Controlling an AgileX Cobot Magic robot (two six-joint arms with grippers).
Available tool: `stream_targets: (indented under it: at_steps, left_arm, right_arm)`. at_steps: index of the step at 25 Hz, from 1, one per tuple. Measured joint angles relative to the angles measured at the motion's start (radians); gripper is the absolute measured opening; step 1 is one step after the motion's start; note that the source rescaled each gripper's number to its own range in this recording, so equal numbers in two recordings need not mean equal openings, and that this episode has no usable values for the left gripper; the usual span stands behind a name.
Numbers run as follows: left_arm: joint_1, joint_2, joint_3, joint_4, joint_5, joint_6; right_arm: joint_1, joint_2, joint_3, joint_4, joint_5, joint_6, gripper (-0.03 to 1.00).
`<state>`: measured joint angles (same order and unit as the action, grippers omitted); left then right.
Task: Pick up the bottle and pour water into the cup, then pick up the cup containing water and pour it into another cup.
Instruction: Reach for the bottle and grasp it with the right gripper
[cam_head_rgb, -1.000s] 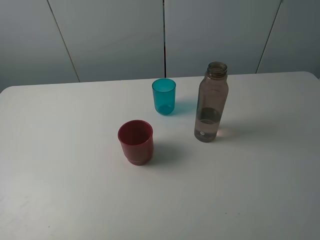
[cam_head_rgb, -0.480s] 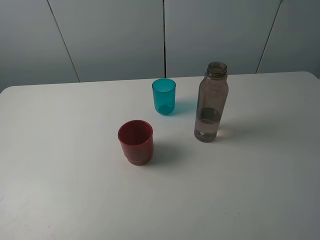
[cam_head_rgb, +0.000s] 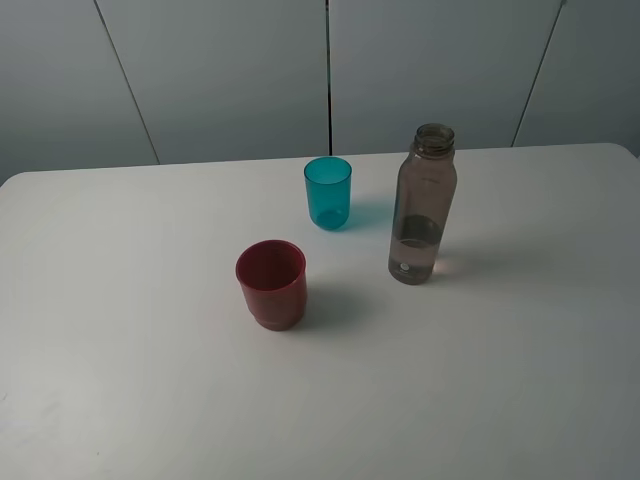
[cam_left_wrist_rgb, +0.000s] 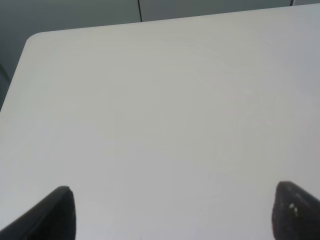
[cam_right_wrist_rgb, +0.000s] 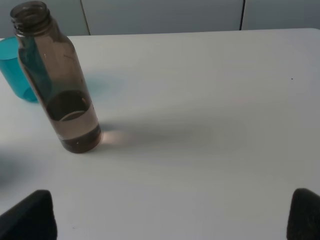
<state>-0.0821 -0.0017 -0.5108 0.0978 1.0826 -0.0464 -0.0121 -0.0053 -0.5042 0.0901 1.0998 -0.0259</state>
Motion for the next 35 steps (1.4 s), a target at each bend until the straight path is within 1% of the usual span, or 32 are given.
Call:
stream_targets:
  at_steps: [5,7,10,12,13,17,18,20,22,23,25,29,32,35]
  left_arm:
    - [0.0,0.0,0.0,0.0,0.0,0.0]
    - [0.0,0.0,0.0,0.0,0.0,0.0]
    - [0.0,0.0,0.0,0.0,0.0,0.0]
    - [0.0,0.0,0.0,0.0,0.0,0.0]
    - [0.0,0.0,0.0,0.0,0.0,0.0]
    - [0.0,0.0,0.0,0.0,0.0,0.0]
    - [0.0,0.0,0.0,0.0,0.0,0.0]
    - [0.0,0.0,0.0,0.0,0.0,0.002]
    - [0.0,0.0,0.0,0.0,0.0,0.004]
    - [0.0,0.0,0.0,0.0,0.0,0.004]
    - [0.0,0.0,0.0,0.0,0.0,0.004]
    - [0.0,0.0,0.0,0.0,0.0,0.004]
    - [0.0,0.0,0.0,0.0,0.0,0.004]
    - [0.0,0.0,0.0,0.0,0.0,0.004]
  right_arm:
    - [0.0,0.007,0.0,0.008,0.0,-0.004,1.0]
    - [0.0,0.047,0.0,0.036,0.0,-0.014,1.0]
    - [0.0,0.19,-0.002,0.091,-0.026,-0.016,1.0]
    - [0.0,0.307,-0.015,0.115,-0.08,-0.016,1.0]
    - [0.0,0.367,-0.023,0.133,-0.136,-0.016,1.0]
    - [0.0,0.569,-0.038,0.246,-0.442,-0.016,1.0]
    - [0.002,0.607,-0.038,0.262,-0.505,-0.016,1.0]
    - [0.032,0.69,-0.038,0.267,-0.589,-0.016,1.0]
    - [0.106,0.747,-0.028,0.249,-0.691,-0.03,1.0]
    - [0.16,0.769,-0.011,0.23,-0.745,-0.035,1.0]
    - [0.281,0.8,0.032,0.183,-0.91,-0.04,1.0]
    - [0.485,0.858,0.165,0.165,-1.219,-0.04,1.0]
    - [0.595,0.908,0.272,0.165,-1.405,-0.04,1.0]
    - [0.64,0.968,0.365,0.162,-1.598,-0.04,1.0]
